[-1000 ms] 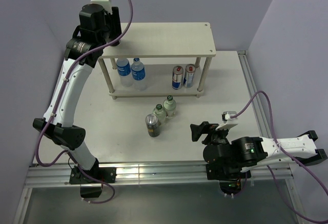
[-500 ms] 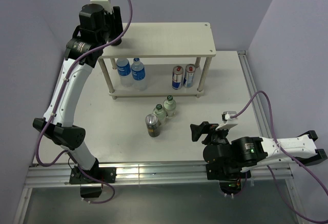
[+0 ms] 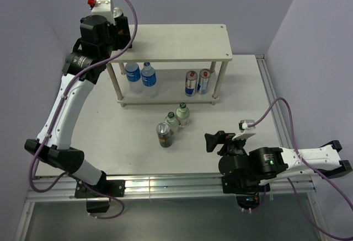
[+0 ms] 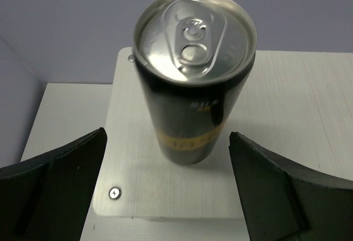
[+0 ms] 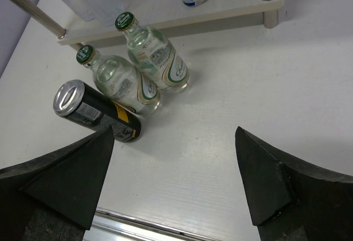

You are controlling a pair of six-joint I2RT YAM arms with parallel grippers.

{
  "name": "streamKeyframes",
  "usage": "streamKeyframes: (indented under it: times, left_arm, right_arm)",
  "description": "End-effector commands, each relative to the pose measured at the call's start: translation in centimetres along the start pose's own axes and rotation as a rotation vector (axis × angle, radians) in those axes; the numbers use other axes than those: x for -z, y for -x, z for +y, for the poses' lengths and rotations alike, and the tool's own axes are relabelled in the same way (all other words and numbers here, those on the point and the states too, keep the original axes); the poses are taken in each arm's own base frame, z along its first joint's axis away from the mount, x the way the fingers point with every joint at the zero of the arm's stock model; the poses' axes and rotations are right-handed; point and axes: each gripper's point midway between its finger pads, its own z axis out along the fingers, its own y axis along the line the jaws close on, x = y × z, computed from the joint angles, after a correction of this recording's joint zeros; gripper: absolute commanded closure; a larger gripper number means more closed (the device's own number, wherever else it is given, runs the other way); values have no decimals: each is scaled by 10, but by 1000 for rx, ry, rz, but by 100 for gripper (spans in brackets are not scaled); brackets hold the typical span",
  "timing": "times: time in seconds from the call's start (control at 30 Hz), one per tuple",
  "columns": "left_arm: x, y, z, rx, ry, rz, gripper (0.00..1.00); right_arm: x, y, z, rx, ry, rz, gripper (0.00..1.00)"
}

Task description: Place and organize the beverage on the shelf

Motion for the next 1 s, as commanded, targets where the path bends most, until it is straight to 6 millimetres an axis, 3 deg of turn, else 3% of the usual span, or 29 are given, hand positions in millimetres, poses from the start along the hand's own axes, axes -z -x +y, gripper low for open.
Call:
streamKeyframes:
  times: [0.0, 0.17, 0.2, 0.23, 0.27, 0.3, 0.33, 0.37, 0.4, 0.43, 0.5, 0.53, 0.6, 0.63, 0.7, 0.73, 0.83, 0.97]
  left_arm:
    - [37, 30, 8, 63, 18, -102, 1]
    - [70, 5, 4, 61, 5, -40, 1]
    - [89, 9, 3, 76, -8, -59, 1]
    - [89, -16, 1, 71, 5, -20, 1]
    - [96, -18, -2, 95, 4, -45, 1]
    - [122, -18, -11, 113, -56, -78, 1]
    - [119, -46, -20, 103, -73, -59, 1]
    - [129, -56, -25, 113, -95, -62, 1]
    - [157, -53, -34, 160, -179, -103, 1]
    - [161, -85, -46, 168, -231, -61, 1]
    - [193, -92, -68, 236, -415, -54, 1]
    - [198, -119, -81, 249, -479, 3, 1]
    - [215, -134, -95, 279, -597, 11, 1]
    - [212, -170, -102, 238, -619, 67, 1]
    - [217, -187, -107, 267, -650, 92, 1]
    - [217, -210, -111, 258, -667, 131, 1]
    - [227, -234, -120, 281, -722, 155, 1]
    - [223, -267, -120, 284, -690, 195, 1]
  right_arm:
    - [-1, 4, 2, -22, -2, -35, 3]
    - [-1, 5, 2, -25, -4, -35, 3]
    - [-1, 4, 3, -25, -3, -34, 3]
    - [-1, 4, 2, -24, -4, -34, 3]
    - [-1, 4, 2, -22, -5, -35, 3]
    - [-1, 4, 3, -25, -3, -34, 3]
    - [-1, 5, 3, -27, -3, -36, 3]
    - [-1, 4, 2, -24, -4, -34, 3]
    - [-1, 4, 3, -25, -3, -34, 3]
    - [-1, 4, 3, -22, -3, -33, 3]
    - [-1, 4, 4, -19, -1, -35, 3]
    - [-2, 4, 4, -17, -1, -35, 3]
    - [-2, 3, 4, -12, -6, -37, 3]
    - [-2, 4, 4, -15, -7, -36, 3]
    - [-2, 3, 4, -7, -12, -33, 3]
    - [-2, 2, 4, -4, -12, -33, 3]
    - [-2, 3, 4, -4, -15, -35, 3]
    - [-2, 3, 4, -2, -12, -35, 3]
